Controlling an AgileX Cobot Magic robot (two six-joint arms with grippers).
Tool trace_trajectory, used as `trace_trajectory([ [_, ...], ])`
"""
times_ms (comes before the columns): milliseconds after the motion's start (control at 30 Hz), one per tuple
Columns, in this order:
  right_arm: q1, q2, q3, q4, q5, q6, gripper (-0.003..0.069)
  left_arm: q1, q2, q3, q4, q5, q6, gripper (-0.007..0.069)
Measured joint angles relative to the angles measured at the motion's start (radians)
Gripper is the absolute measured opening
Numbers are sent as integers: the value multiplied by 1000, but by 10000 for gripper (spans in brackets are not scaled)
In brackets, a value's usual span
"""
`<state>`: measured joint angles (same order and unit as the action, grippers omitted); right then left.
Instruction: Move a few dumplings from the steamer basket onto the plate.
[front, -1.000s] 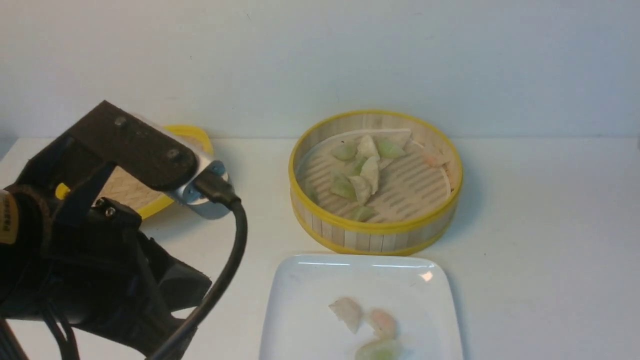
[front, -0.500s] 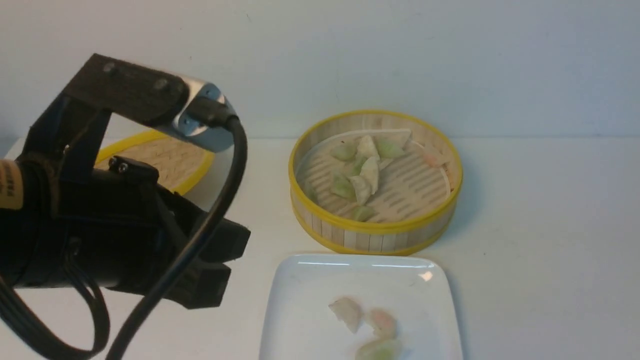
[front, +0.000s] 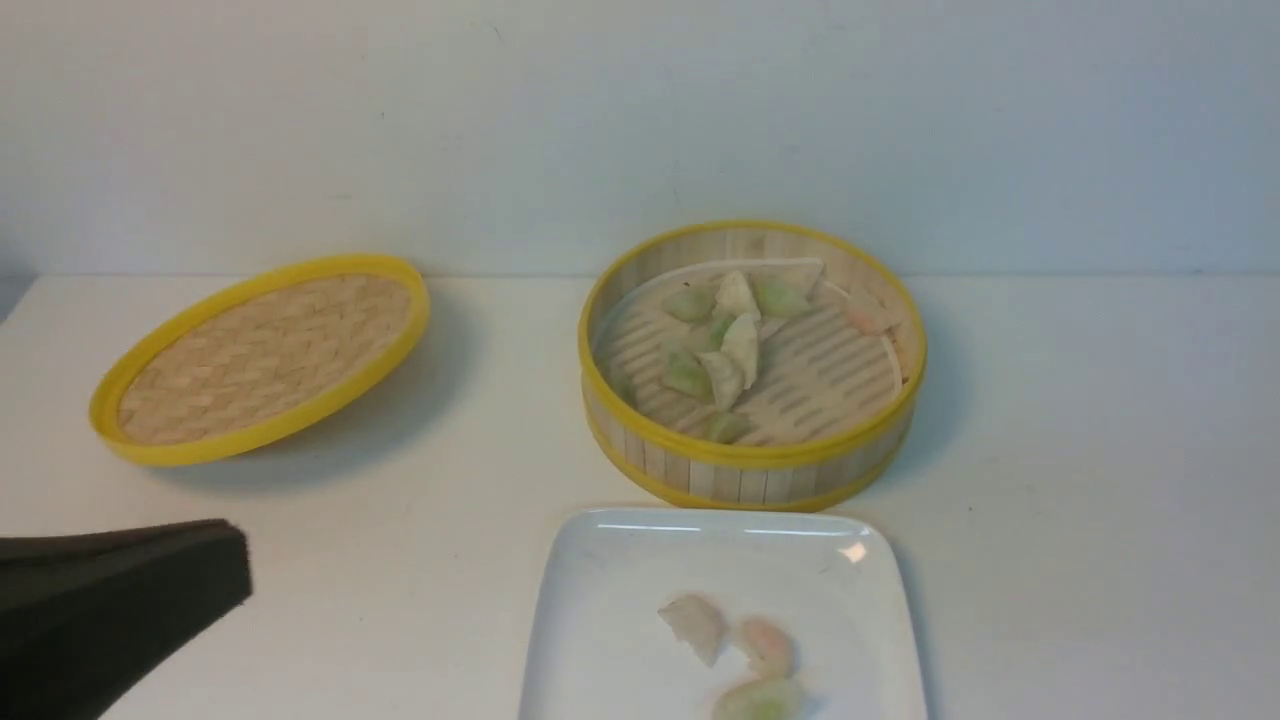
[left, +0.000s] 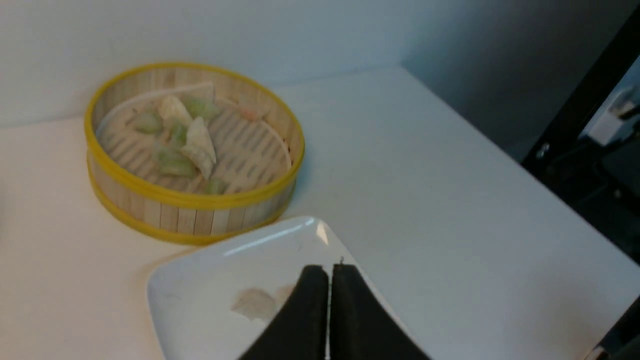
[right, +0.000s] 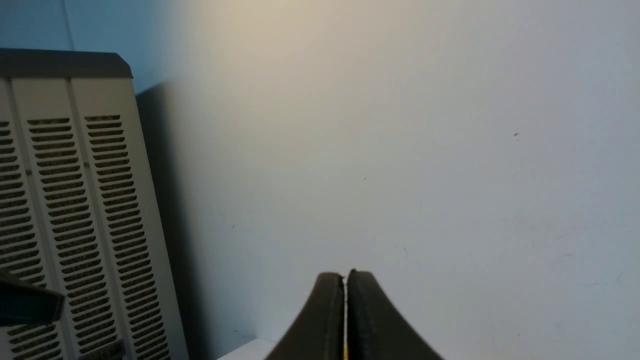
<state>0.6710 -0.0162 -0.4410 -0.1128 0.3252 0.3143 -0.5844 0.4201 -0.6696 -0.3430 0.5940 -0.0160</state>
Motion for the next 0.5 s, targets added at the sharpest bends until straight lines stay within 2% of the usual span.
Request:
trace_trajectory([
  [267, 0, 0, 0, 0, 0, 0, -1, 0, -182, 38, -10, -26, 0, -6],
  [500, 0, 0, 0, 0, 0, 0, -1, 0, -201, 39, -13, -21, 0, -6],
])
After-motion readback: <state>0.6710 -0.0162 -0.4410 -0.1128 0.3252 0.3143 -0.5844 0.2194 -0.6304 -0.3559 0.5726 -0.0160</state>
